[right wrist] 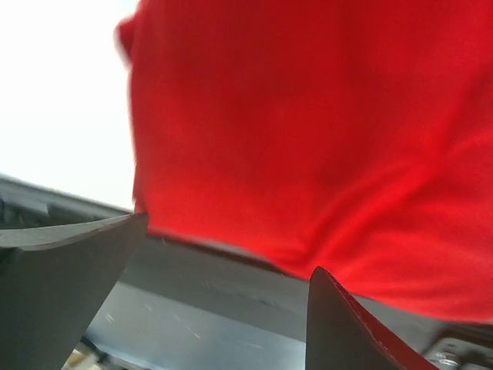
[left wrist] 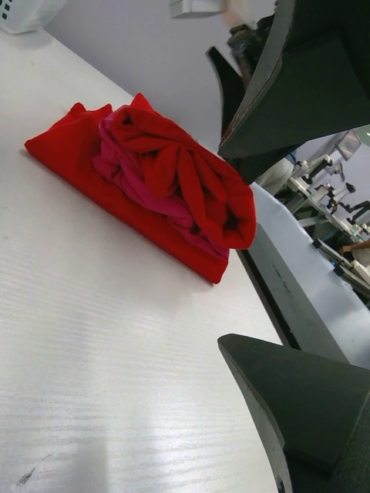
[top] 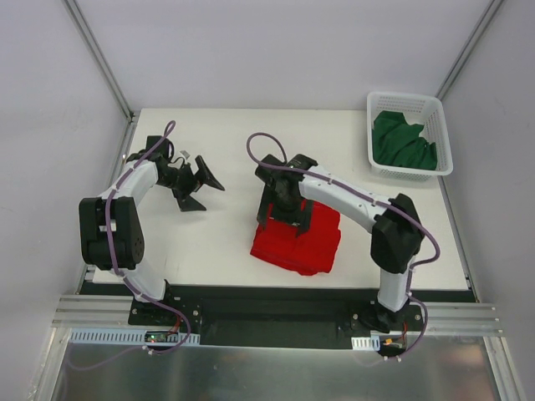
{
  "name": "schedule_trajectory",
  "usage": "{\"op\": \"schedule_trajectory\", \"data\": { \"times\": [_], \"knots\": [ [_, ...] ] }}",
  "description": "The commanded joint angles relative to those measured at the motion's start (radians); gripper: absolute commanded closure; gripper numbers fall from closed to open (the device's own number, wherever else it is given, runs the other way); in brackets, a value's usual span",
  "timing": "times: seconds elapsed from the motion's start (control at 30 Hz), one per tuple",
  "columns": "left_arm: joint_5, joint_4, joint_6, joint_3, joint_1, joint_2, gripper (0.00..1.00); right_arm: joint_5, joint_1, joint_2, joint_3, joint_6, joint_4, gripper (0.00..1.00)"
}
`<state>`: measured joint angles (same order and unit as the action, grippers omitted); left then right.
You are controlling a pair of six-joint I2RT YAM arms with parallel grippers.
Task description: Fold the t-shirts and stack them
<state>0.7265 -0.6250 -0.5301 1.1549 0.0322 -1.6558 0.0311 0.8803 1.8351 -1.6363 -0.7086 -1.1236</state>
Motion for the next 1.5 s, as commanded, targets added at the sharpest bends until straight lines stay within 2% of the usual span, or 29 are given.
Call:
{"op": "schedule_trajectory", "data": {
  "times": [0.0, 0.23, 0.47, 0.57, 0.77, 0.83, 1.0, 1.17, 1.33, 1.47],
  "knots": [
    [0.048, 0.018, 0.033, -0.006, -0.005, 0.010, 0.01, 0.032, -0.007, 0.071, -0.085, -0.229, 0.022, 0.04],
    [0.079, 0.057, 0.010, -0.026, -0.005, 0.013, 0.01, 0.133, -0.014, 0.014, -0.051, -0.365, -0.050, 0.04],
    [0.088, 0.062, 0.005, -0.026, -0.006, 0.017, 0.01, 0.193, -0.018, -0.106, 0.029, -0.384, -0.114, 0.04],
    [0.083, 0.065, 0.005, -0.037, -0.006, 0.024, 0.01, 0.194, -0.029, -0.119, 0.091, -0.352, -0.079, 0.04],
    [0.082, 0.070, 0.001, -0.055, -0.006, 0.039, 0.01, 0.135, -0.032, -0.057, 0.222, -0.275, 0.109, 0.04],
    [0.080, 0.070, 0.001, -0.063, -0.006, 0.045, 0.01, 0.144, -0.030, -0.031, 0.216, -0.259, 0.160, 0.04],
    [0.076, 0.070, -0.004, -0.081, -0.005, 0.068, 0.01, 0.139, -0.046, 0.082, 0.102, -0.120, 0.162, 0.04],
    [0.076, 0.070, -0.013, -0.087, -0.005, 0.083, 0.01, -0.069, -0.069, 0.203, 0.092, 0.030, 0.180, 0.04],
    [0.077, 0.071, -0.022, -0.081, -0.005, 0.087, 0.01, -0.192, -0.089, 0.231, 0.099, 0.272, 0.101, 0.04],
    [0.079, 0.074, -0.027, -0.078, -0.006, 0.087, 0.01, -0.186, -0.116, 0.221, 0.093, 0.455, -0.014, 0.04]
  ]
}}
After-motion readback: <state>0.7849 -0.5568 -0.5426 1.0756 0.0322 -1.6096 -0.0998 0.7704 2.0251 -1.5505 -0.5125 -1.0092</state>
